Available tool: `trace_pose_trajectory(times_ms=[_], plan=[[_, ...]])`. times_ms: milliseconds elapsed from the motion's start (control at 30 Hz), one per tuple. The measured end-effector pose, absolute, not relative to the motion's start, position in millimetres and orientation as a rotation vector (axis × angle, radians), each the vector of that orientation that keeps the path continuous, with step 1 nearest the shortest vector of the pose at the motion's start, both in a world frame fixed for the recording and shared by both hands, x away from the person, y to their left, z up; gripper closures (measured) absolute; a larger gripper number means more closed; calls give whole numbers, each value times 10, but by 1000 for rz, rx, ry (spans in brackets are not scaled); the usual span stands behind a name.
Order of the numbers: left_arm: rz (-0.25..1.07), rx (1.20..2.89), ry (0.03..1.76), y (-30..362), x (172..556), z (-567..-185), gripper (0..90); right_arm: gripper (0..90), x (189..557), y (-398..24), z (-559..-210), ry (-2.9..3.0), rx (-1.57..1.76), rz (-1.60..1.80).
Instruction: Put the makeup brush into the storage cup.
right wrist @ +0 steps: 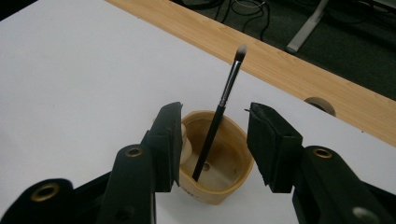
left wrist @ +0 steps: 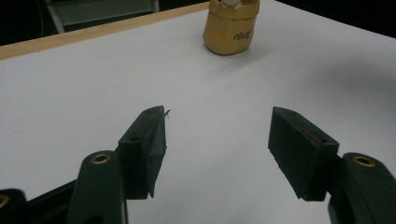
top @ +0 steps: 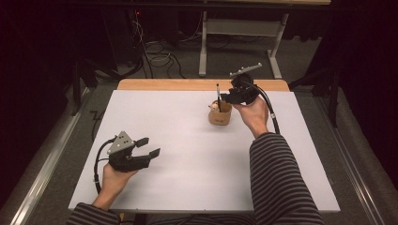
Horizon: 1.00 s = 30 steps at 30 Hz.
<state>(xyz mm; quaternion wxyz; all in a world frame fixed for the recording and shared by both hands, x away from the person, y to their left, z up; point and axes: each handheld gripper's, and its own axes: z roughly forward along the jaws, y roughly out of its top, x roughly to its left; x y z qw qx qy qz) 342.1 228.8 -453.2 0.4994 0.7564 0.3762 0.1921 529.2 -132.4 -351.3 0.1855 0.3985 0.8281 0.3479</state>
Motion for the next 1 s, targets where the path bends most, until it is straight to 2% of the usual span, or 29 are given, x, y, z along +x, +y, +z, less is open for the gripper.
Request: trace_pose_trajectory(times_ms=[1000], plan=[[463,1833,915,2287,3431,-4538,371,513,4941,-1718,-3502,2284,1086,1100]])
